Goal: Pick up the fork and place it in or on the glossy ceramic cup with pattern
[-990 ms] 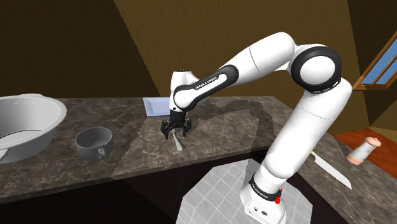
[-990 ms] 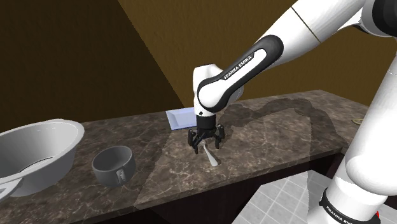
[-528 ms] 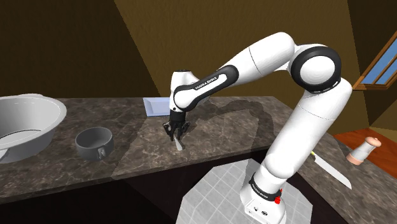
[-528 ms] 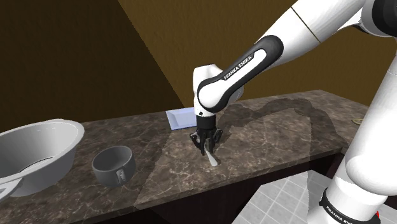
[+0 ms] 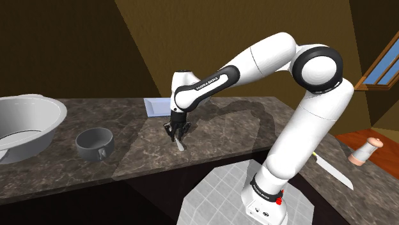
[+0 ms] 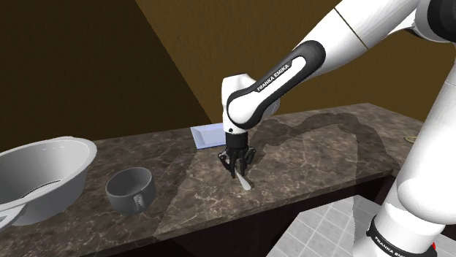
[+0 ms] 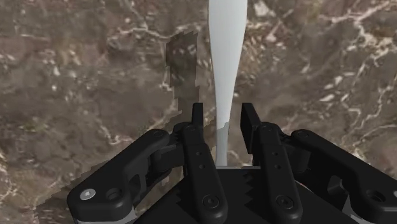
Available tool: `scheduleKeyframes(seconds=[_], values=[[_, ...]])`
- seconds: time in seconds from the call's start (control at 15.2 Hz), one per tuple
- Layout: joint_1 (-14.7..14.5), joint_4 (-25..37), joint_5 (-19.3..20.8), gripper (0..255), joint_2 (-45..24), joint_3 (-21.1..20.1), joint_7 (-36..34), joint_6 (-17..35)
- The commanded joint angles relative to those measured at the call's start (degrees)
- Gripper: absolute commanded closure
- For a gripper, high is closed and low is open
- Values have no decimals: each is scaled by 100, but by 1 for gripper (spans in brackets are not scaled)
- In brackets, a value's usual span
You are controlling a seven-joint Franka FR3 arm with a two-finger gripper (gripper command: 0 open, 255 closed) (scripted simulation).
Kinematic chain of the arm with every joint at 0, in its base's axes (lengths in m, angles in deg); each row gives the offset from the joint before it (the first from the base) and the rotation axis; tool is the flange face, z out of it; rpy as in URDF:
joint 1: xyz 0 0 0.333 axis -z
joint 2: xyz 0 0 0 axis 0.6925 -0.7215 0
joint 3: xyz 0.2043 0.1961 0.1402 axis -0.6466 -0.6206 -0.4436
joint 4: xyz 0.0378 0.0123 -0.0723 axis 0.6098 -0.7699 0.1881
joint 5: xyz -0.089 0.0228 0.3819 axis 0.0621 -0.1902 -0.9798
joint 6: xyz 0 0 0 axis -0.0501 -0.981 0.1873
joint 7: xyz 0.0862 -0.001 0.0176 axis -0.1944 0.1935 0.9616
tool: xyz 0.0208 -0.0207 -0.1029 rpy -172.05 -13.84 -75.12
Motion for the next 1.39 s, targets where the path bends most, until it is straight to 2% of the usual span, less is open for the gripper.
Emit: scheduleKeyframes(seconds=[0.0, 1.32], values=[[2, 23, -15, 255, 58, 1, 6, -79], [28, 761, -170, 255, 937, 77, 44, -1673]])
